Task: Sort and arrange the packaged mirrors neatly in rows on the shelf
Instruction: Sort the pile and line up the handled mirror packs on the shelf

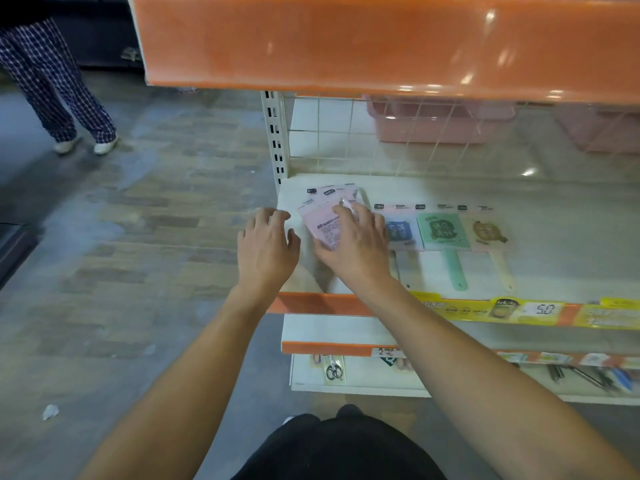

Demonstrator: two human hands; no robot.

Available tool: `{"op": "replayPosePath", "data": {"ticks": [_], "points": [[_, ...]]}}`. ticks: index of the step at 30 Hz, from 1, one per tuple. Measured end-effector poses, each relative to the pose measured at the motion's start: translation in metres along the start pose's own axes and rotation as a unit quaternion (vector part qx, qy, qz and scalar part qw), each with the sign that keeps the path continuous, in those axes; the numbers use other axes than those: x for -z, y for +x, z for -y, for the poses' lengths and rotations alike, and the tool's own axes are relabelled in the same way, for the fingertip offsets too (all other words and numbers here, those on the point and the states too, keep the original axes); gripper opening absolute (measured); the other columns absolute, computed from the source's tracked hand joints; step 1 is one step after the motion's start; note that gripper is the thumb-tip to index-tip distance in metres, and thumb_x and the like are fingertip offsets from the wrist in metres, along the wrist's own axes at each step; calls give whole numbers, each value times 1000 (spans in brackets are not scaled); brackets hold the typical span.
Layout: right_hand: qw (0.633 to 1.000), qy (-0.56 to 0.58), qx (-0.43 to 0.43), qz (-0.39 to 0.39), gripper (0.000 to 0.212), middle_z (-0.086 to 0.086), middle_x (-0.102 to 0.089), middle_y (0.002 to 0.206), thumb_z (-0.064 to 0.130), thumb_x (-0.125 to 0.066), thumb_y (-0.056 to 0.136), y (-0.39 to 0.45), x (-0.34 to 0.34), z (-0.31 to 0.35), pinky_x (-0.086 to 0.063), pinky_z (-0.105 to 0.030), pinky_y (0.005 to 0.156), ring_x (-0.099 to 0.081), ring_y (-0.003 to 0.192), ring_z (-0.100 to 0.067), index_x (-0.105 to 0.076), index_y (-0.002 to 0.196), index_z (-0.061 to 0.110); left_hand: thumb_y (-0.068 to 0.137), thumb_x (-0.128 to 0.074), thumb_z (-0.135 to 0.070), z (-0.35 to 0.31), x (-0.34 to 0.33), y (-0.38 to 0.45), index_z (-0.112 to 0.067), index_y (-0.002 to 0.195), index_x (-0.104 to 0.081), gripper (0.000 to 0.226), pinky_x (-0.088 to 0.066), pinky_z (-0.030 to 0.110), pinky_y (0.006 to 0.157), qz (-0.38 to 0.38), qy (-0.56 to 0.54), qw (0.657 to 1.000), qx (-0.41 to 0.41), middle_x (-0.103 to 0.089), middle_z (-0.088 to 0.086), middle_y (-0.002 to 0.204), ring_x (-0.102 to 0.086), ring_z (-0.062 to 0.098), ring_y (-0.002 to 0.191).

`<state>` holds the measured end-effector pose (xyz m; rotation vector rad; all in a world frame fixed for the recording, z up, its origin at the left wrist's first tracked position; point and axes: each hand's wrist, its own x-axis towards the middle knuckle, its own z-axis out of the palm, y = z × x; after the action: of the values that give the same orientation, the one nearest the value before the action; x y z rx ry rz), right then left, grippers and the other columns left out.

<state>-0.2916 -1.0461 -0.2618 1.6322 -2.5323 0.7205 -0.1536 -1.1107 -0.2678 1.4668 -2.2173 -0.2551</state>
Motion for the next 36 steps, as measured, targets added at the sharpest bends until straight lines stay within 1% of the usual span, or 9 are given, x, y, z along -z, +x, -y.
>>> {"op": "replayPosePath", "data": {"ticks": [4,9,14,22,25,28,30,32,36], "points": [[999,-8,-32,-12,66,-9,-52,129,54,-60,72,1,13,-33,-37,-41,96,-46,112,-36,-54,128,19,87,-56,-22,-32,-13,5,-13,117,-59,31,-42,42,82,13,-5,999,-41,-55,8,124,-56,35,105],[996,6,-82,-42,65,-10,-55,125,50,-65,69,-1,26,-71,-39,-44,96,-50,113,-39,-56,123,17,87,-56,-23,-77,-28,7,-14,117,-59,31,-41,41,85,43,-6,996,-73,-55,8,123,-53,34,107],[992,29,-121,-1,65,-4,-51,131,52,-67,71,1,39,-102,-32,-40,102,-45,123,-32,-51,126,21,88,-55,-23,-109,-40,8,-15,121,-58,34,-39,41,90,74,-3,994,-86,-53,7,126,-50,32,115],[980,138,-145,9,57,1,-62,119,54,-67,75,4,55,-124,-41,-37,97,-54,112,-27,-53,120,22,92,-50,-26,-139,-47,8,-16,126,-56,36,-39,43,97,91,8,992,-82,-52,7,131,-47,32,119],[943,264,-199,29,51,10,-65,108,53,-66,77,3,64,-124,-49,-30,84,-60,103,-14,-54,120,28,93,-50,-26,-143,-49,8,-17,128,-55,36,-38,42,101,90,8,992,-84,-51,5,132,-47,30,121],[892,384,-238,37,41,9,-64,107,45,-64,84,5,68,-126,-43,-10,61,-61,89,-3,-57,119,25,94,-50,-27,-145,-50,8,-17,128,-54,36,-39,43,101,89,8,992,-85,-51,6,132,-47,30,121],[880,408,-243,27,34,6,-65,109,42,-60,88,7,69,-127,-39,-6,55,-61,91,-3,-58,117,24,94,-49,-28,-146,-51,9,-17,128,-54,36,-39,43,102,92,10,992,-83,-51,6,132,-47,30,120],[883,402,-239,29,34,7,-64,110,41,-60,88,7,69,-127,-42,-13,64,-61,95,-7,-58,117,24,94,-49,-28,-147,-52,10,-17,128,-54,36,-39,44,101,92,11,992,-85,-51,6,131,-48,30,120],[937,291,-191,16,48,7,-61,114,51,-62,77,6,61,-127,-49,-34,88,-56,107,-16,-57,116,26,94,-49,-29,-147,-53,11,-17,130,-53,38,-39,45,103,94,8,992,-88,-50,6,134,-47,30,122]]}}
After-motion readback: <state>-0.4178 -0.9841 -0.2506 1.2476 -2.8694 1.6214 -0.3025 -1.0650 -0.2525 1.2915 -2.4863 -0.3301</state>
